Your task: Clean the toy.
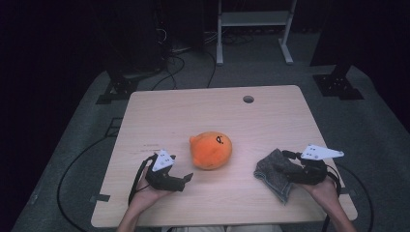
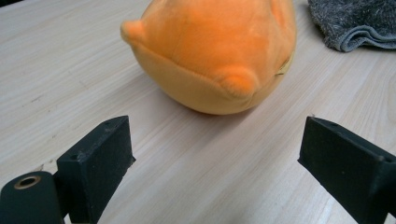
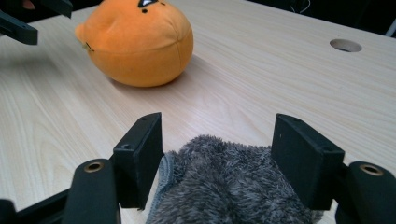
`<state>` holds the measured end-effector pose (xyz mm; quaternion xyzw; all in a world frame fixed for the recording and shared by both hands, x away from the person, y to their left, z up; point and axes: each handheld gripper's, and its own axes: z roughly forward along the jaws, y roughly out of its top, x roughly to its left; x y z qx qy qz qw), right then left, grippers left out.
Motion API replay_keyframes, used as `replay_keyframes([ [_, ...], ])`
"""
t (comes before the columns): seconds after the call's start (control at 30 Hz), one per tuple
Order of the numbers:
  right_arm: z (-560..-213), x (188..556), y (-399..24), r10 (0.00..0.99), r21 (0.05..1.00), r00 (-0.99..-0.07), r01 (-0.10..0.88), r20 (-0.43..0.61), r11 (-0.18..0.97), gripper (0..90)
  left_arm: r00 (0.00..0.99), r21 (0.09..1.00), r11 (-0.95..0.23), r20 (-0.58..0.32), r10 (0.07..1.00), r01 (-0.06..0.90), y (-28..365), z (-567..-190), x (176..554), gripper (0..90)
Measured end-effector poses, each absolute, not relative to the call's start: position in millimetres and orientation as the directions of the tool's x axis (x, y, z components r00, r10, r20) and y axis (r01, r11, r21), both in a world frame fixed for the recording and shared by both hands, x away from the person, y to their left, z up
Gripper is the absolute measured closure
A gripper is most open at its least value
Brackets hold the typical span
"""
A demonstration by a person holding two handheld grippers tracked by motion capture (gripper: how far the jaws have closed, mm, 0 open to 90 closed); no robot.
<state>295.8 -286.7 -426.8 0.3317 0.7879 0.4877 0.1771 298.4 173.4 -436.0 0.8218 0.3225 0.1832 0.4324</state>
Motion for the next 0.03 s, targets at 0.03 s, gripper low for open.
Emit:
replay_keyframes([
  [0.03, -426.8, 294.9, -287.0, 0.696, 0.889, -0.717, 0.345, 0.043, 0.301, 32.4, 0.723, 0.83, -0.413, 0.018, 0.691, 0.374, 174.9, -436.2, 299.2, 8.8],
])
